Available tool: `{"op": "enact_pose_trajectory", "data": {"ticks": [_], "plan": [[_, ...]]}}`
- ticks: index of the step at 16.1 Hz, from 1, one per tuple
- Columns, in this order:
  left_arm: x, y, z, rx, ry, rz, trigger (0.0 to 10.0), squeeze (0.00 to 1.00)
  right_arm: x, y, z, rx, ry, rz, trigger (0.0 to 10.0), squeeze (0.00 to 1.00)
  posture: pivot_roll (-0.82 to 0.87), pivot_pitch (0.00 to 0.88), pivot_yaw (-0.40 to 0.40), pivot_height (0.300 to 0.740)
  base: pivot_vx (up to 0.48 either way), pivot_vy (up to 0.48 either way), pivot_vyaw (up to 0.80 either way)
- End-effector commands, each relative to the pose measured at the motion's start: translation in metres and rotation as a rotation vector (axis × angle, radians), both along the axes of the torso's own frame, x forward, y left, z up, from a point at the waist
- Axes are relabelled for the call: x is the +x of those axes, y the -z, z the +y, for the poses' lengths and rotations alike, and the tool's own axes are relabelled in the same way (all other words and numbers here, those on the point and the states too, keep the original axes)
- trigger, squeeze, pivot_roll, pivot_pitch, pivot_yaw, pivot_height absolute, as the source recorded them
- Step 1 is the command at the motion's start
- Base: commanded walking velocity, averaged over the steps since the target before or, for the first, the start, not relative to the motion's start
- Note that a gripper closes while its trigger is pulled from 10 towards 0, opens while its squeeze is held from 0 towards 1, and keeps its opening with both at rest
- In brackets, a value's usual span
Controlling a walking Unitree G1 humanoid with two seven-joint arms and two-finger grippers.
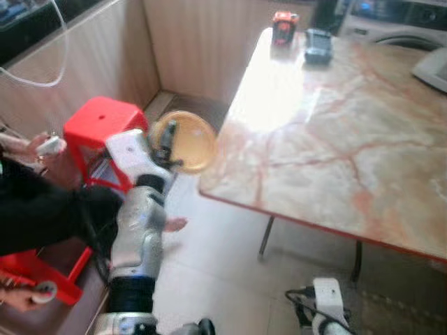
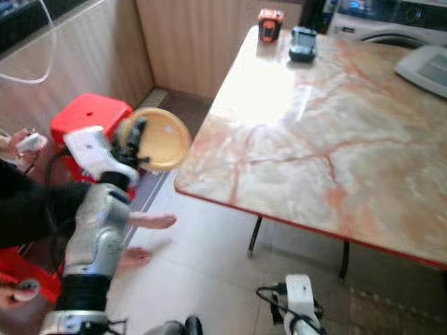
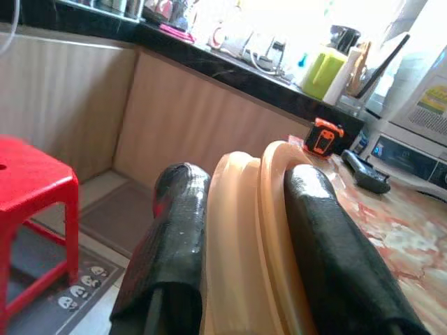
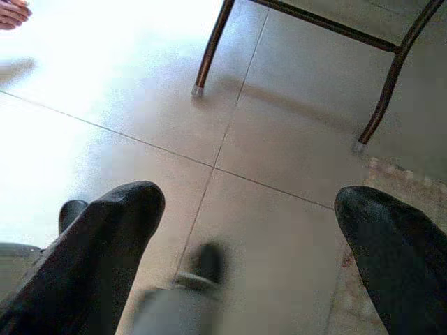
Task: Restocking fridge
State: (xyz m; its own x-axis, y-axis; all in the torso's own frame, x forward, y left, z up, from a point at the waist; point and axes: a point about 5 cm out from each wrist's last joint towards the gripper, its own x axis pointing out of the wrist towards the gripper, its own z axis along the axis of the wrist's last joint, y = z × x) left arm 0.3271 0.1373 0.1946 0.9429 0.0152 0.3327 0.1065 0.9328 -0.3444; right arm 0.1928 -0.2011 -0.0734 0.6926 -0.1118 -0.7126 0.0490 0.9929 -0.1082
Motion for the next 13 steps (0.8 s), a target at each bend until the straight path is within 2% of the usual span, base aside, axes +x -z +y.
{"op": "enact_pose_trajectory", "data": {"ticks": [1, 8, 13], "plan": [[0.0002, -0.0072, -0.0075, -0.002, 0.021, -0.023, 10.0, 0.0, -0.0093, 0.0046, -0.0035, 0.002, 0.018, 0.034, 10.0, 0.0, -0.05, 0.158, 0.035, 0.74, 0.0, 0.401, 0.0], [0.0003, -0.006, -0.0081, -0.004, 0.027, -0.018, 10.0, 0.0, -0.0101, 0.005, -0.0042, 0.007, 0.011, 0.04, 10.0, 0.0, -0.05, 0.163, 0.033, 0.74, 0.0, 0.392, 0.0], [-0.002, -0.0056, -0.0146, 0.006, 0.081, -0.027, 10.0, 0.0, -0.0128, 0.0065, -0.0037, 0.012, 0.005, 0.053, 10.0, 0.0, -0.05, 0.159, 0.032, 0.74, 0.0, 0.0, 0.0]]}}
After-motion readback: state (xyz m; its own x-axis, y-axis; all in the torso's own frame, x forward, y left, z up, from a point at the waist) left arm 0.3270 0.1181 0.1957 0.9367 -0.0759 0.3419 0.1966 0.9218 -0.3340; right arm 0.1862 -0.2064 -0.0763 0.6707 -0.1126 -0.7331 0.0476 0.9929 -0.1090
